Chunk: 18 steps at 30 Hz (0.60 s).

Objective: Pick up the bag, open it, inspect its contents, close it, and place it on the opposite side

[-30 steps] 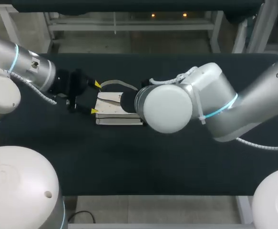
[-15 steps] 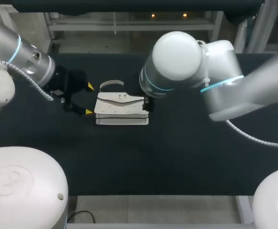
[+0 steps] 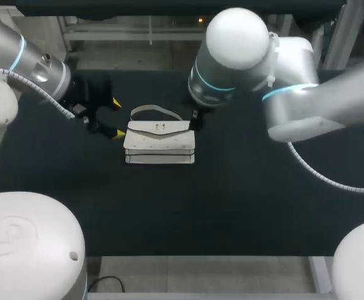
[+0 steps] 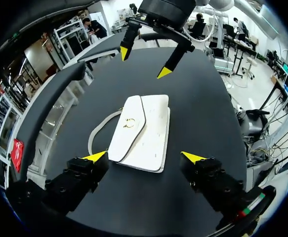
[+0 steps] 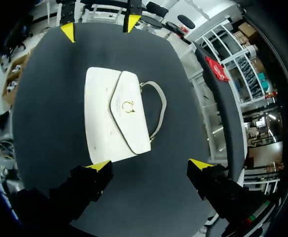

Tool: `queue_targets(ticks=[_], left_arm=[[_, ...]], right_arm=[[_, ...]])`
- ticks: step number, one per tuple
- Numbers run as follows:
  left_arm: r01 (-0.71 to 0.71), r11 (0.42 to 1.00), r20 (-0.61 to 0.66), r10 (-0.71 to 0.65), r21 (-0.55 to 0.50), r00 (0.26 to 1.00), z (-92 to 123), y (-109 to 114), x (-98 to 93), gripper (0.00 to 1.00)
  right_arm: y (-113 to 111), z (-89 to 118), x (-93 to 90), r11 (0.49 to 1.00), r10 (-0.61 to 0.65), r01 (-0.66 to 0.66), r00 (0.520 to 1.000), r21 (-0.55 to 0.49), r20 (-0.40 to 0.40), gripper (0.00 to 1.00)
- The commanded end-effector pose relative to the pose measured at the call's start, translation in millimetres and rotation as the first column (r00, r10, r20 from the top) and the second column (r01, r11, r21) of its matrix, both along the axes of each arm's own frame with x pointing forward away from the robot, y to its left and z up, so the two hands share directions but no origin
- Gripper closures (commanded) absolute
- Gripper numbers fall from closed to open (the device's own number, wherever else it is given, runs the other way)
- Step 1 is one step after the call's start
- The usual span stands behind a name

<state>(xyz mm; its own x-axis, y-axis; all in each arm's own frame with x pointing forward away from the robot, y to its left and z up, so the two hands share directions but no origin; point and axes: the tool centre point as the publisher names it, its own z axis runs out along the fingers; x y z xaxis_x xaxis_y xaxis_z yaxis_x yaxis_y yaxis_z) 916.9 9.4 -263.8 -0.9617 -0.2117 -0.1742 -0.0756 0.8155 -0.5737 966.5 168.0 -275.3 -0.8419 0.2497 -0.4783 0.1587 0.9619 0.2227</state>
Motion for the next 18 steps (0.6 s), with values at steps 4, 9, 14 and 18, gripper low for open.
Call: queue_targets(ticks=[4, 9, 14, 18], left_arm=[[-0.492, 0.868, -0.426, 0.47, 0.065, 0.773, 12.2, 13.6, 9.2, 0.0], [-0.665, 0.741, -0.508, 0.611, 0.095, 0.608, 6.0, 20.6, 0.3, 0.0], [-0.761, 0.643, -0.587, 0.65, 0.087, 0.483, -1.4, 19.0, -9.9, 0.0], [-0.824, 0.562, -0.615, 0.675, 0.07, 0.408, -6.0, 16.8, -17.6, 0.0]], right_arm=[[-10.2, 10.4, 26.9, 0.887, -0.391, 0.459, 0.798, 0.042, -0.459, 0.0], [-21.1, 9.9, 17.7, 0.765, -0.504, 0.639, 0.677, 0.087, -0.537, 0.0], [-26.6, 3.5, 3.7, 0.628, -0.589, 0.768, 0.576, 0.127, -0.567, 0.0], [-31.2, -3.6, -4.7, 0.498, -0.639, 0.853, 0.482, 0.156, -0.599, 0.0]])
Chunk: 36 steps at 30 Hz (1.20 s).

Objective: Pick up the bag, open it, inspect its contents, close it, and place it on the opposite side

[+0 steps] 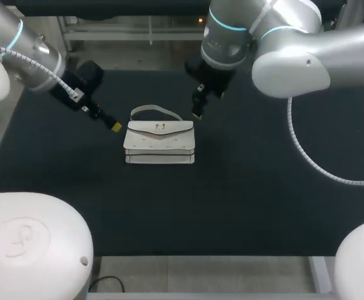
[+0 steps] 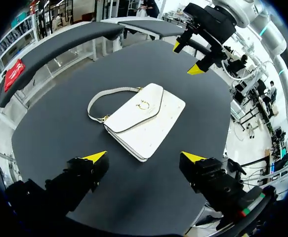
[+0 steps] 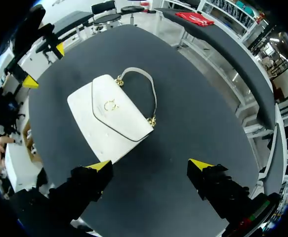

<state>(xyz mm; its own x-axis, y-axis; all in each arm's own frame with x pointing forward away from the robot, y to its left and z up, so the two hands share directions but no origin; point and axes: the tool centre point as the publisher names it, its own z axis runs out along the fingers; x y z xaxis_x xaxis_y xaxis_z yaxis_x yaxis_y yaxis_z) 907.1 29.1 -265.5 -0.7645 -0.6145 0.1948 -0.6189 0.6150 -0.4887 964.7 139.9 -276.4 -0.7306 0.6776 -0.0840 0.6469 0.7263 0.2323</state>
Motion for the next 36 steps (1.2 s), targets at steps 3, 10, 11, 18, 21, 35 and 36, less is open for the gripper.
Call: queue_targets(ticks=[3, 10, 11, 18, 21, 35, 36], left_arm=[[-0.538, 0.843, -0.187, 0.526, -0.018, 0.83, -4.9, -4.9, -11.3, 0.0], [-0.538, 0.843, -0.187, 0.526, -0.018, 0.83, -4.9, -4.9, -11.3, 0.0], [-0.538, 0.843, -0.187, 0.526, -0.018, 0.83, -4.9, -4.9, -11.3, 0.0], [-0.579, 0.814, -0.28, 0.547, -0.044, 0.789, -9.1, -5.6, -5.1, 0.0], [-0.62, 0.78, -0.396, 0.545, -0.083, 0.739, -17.0, 2.4, 1.6, 0.0], [-0.553, 0.792, -0.515, 0.372, -0.258, 0.773, -44.8, 15.3, 13.4, 0.0], [-0.54, 0.798, -0.515, 0.355, -0.269, 0.781, -45.8, 15.4, 14.2, 0.0]], right_arm=[[-6.6, -5.7, -8.2, 0.759, -0.639, 0.642, 0.767, 0.105, -0.067, 0.0], [-6.6, -5.7, -8.2, 0.759, -0.639, 0.642, 0.767, 0.105, -0.067, 0.0], [-6.6, -5.7, -8.2, 0.759, -0.639, 0.642, 0.767, 0.105, -0.067, 0.0], [-0.8, -9.0, -0.4, 0.719, -0.667, 0.683, 0.73, 0.126, -0.149, 0.0], [-1.0, -15.5, 0.9, 0.694, -0.639, 0.696, 0.713, 0.182, -0.289, 0.0], [-0.9, -36.4, -8.7, 0.541, -0.51, 0.778, 0.607, 0.321, -0.61, 0.0], [0.4, -37.8, -9.5, 0.535, -0.506, 0.783, 0.598, 0.318, -0.621, 0.0]])
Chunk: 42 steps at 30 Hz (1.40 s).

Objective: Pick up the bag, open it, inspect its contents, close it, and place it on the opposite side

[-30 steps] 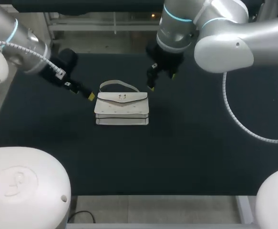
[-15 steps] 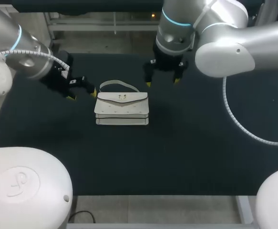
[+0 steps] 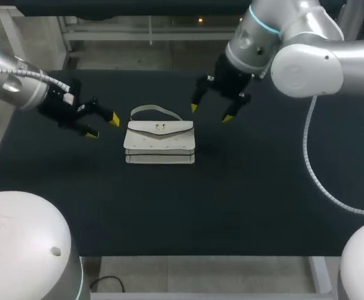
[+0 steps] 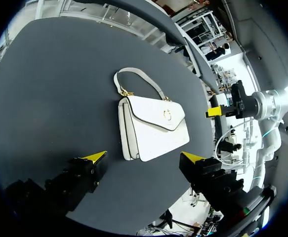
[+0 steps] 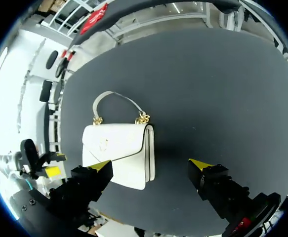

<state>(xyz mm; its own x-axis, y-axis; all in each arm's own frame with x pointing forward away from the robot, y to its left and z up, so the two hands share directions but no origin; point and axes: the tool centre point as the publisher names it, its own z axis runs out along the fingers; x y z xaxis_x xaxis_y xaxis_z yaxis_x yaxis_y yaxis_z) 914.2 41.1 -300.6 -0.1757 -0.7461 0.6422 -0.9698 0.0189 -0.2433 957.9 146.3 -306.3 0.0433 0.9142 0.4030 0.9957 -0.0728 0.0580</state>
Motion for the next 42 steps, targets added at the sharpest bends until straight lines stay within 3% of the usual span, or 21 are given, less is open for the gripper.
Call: queue_targets(ticks=[1, 6, 8, 17, 20, 24, 30, 42], left_arm=[[0.038, 0.992, 0.01, -0.037, -0.119, 0.999, -11.5, 3.1, 7.6, 0.0], [0.066, 0.981, 0.03, -0.062, -0.183, 0.998, -16.7, -3.7, 8.8, 0.0], [0.071, 0.98, 0.023, -0.068, -0.185, 0.997, -16.6, -4.9, 11.0, 0.0], [0.071, 0.98, 0.023, -0.068, -0.185, 0.997, -16.6, -4.9, 11.0, 0.0], [0.068, 0.969, -0.01, -0.072, -0.238, 0.997, -23.0, -22.8, 16.1, 0.0], [0.013, 0.951, -0.098, -0.045, -0.31, 0.994, -31.0, -31.9, 31.2, 0.0], [-0.045, 0.938, -0.131, 0.0, -0.343, 0.991, -31.9, -34.5, 35.5, 0.0], [-0.078, 0.91, -0.176, 0.005, -0.408, 0.984, -35.3, -44.0, 46.2, 0.0]], right_arm=[[-4.8, -8.9, -3.2, 0.963, -0.012, 0.026, 0.998, 0.269, -0.054, 0.0], [2.9, -12.9, -5.9, 0.932, -0.011, 0.041, 0.996, 0.361, -0.084, 0.0], [9.3, -16.5, -6.0, 0.954, -0.029, 0.055, 0.996, 0.296, -0.089, 0.0], [9.3, -16.5, -6.0, 0.954, -0.029, 0.055, 0.996, 0.296, -0.089, 0.0], [18.9, -24.2, -3.4, 0.956, -0.011, 0.036, 0.996, 0.29, -0.086, 0.0], [26.0, -44.1, 3.7, 0.917, -0.012, 0.055, 0.994, 0.395, -0.109, 0.0], [27.4, -58.9, 9.7, 0.858, -0.026, 0.084, 0.992, 0.507, -0.12, 0.0], [34.3, -52.8, 15.4, 0.815, -0.023, 0.083, 0.994, 0.573, -0.111, 0.0]])
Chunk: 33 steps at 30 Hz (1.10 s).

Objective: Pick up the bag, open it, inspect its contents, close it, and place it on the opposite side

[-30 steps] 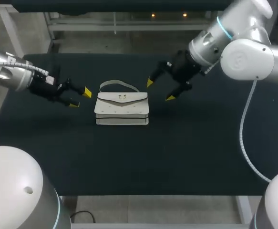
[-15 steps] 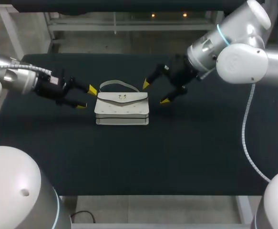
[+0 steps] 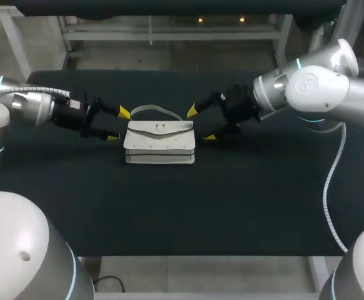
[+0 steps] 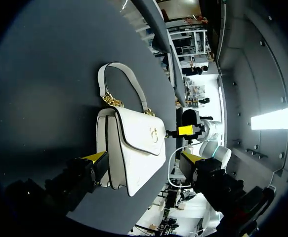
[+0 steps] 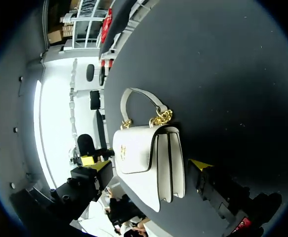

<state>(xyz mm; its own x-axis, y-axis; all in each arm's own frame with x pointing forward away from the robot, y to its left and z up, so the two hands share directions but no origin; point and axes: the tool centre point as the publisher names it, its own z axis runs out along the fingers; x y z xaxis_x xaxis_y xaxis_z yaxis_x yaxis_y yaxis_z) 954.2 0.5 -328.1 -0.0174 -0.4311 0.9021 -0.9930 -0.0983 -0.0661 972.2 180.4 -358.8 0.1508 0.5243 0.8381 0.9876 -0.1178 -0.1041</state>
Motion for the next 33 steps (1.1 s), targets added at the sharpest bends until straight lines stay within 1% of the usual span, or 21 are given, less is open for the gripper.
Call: queue_targets(ticks=[1, 3, 5, 7, 9, 12, 15, 16, 18, 19, 25, 29, 33], left_arm=[[0.01, 1.0, -0.013, -0.01, -0.026, 1.0, -8.9, -4.1, 6.6, 0.0], [0.004, 0.999, -0.019, -0.004, -0.044, 1.0, -10.9, -4.7, 7.4, 0.0], [-0.008, 0.998, -0.024, 0.006, -0.054, 1.0, -12.1, -4.4, 8.9, 0.0], [-0.012, 0.998, -0.026, 0.01, -0.06, 1.0, -13.2, -6.0, 10.6, 0.0], [-0.011, 0.998, -0.027, 0.01, -0.064, 1.0, -14.1, -9.3, 11.9, 0.0], [-0.011, 0.997, -0.028, 0.009, -0.078, 1.0, -15.1, -13.4, 14.0, 0.0], [-0.011, 0.996, -0.027, 0.009, -0.087, 1.0, -14.6, -14.8, 15.4, 0.0], [-0.011, 0.996, -0.026, 0.009, -0.089, 1.0, -14.0, -15.1, 15.8, 0.02], [-0.011, 0.996, -0.025, 0.009, -0.093, 1.0, -13.4, -16.0, 16.6, 0.11], [-0.01, 0.995, -0.024, 0.008, -0.095, 1.0, -13.3, -16.5, 17.0, 0.13], [-0.009, 0.994, -0.037, 0.005, -0.111, 0.999, -17.5, -20.3, 20.9, 0.16], [-0.029, 0.995, -0.045, 0.025, -0.095, 0.999, -22.4, -20.9, 22.9, 0.16], [-0.038, 0.995, -0.056, 0.033, -0.093, 0.998, -26.5, -20.4, 25.7, 0.17]], right_arm=[[0.3, -0.4, 1.6, 1.0, -0.001, 0.001, 1.0, 0.021, -0.001, 0.0], [0.3, -1.4, 2.7, 0.999, -0.003, 0.004, 1.0, 0.044, -0.01, 0.0], [1.5, -2.1, 3.3, 0.999, -0.003, 0.004, 1.0, 0.047, -0.01, 0.03], [4.0, -1.6, 3.1, 0.998, 0.004, -0.004, 1.0, 0.057, -0.002, 0.03], [6.1, -0.4, 3.3, 0.998, 0.008, -0.008, 1.0, 0.067, 0.001, 0.06], [9.1, 0.1, 3.7, 0.997, 0.016, -0.016, 1.0, 0.079, 0.002, 0.15], [12.2, -0.6, 3.1, 0.996, 0.024, -0.024, 1.0, 0.084, 0.003, 0.15], [13.0, -0.7, 2.8, 0.996, 0.029, -0.029, 1.0, 0.088, 0.002, 0.17], [14.9, -0.6, 1.9, 0.996, 0.031, -0.031, 1.0, 0.087, 0.002, 0.19], [15.5, -0.7, 1.9, 0.995, 0.036, -0.036, 0.999, 0.092, 0.001, 0.2], [23.7, -5.8, 3.1, 0.994, 0.049, -0.048, 0.999, 0.095, -0.014, 0.22], [29.2, -10.0, 3.0, 0.994, 0.059, -0.057, 0.998, 0.091, -0.022, 0.21], [30.4, -13.8, 3.0, 0.994, 0.062, -0.059, 0.997, 0.095, -0.033, 0.26]])
